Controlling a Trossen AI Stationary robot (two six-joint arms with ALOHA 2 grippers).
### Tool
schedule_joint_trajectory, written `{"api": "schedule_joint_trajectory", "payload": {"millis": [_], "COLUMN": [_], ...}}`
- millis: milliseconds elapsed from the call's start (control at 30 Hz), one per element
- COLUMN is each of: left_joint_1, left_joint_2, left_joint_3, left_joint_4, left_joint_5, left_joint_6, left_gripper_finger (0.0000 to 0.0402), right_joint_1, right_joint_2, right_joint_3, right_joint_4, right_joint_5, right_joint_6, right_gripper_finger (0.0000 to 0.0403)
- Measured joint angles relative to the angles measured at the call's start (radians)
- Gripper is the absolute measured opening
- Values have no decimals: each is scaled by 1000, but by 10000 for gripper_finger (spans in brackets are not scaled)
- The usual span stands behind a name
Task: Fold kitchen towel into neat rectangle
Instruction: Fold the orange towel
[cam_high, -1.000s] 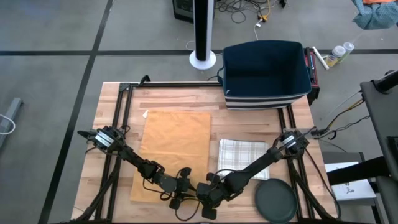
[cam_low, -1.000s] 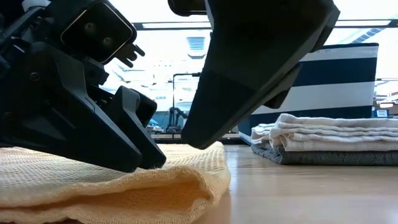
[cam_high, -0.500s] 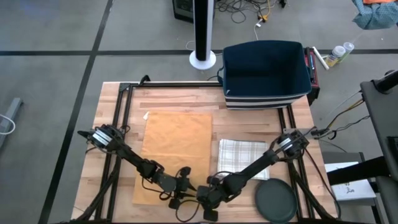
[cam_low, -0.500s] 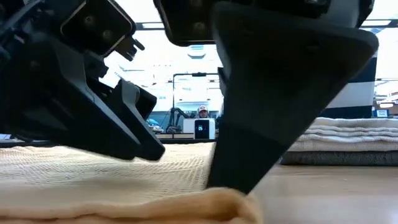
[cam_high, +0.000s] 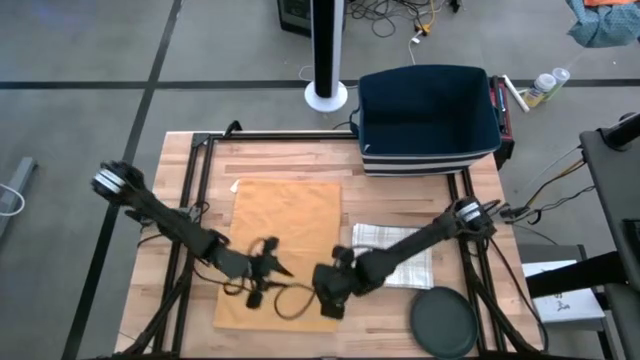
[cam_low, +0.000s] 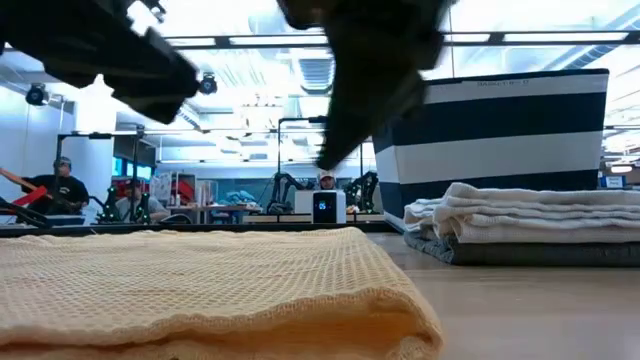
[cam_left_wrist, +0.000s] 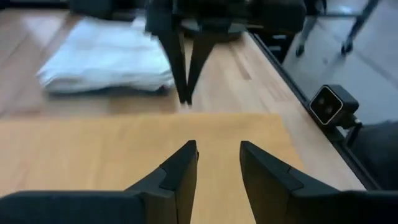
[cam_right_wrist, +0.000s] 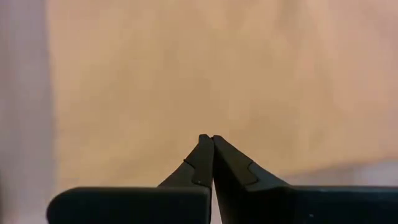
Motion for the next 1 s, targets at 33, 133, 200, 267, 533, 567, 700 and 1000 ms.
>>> {"api": "schedule_joint_trajectory", "payload": {"millis": [33,133,200,267,533,567,700,1000], "left_joint_1": [8,28,46,66,81,81,82,94], "left_joint_2": [-56,-213,-303,-390,-635,-651,-657,-559], "left_joint_3": [-44,-176,-248,-312,-318,-288,-158,-104], "left_joint_4": [-5,-32,-56,-108,-552,-655,-1157,-1284], "left_joint_5": [-1,-26,-43,-51,9,17,20,123], "left_joint_6": [-30,-138,-225,-324,-484,-493,-682,-881], "left_gripper_finger": [114,114,114,114,114,114,114,114], "right_joint_1": [-18,-74,-110,-142,-194,-194,-188,-168], "right_joint_2": [-3,-3,-3,-5,-17,-16,-5,-2], "right_joint_3": [0,1,3,9,9,8,7,-2], "right_joint_4": [4,0,0,-6,3,12,51,163], "right_joint_5": [3,3,3,2,2,1,1,47], "right_joint_6": [-17,-52,-52,-21,-2,-5,-5,-11], "right_gripper_finger": [0,0,0,0,0,0,0,0]}}
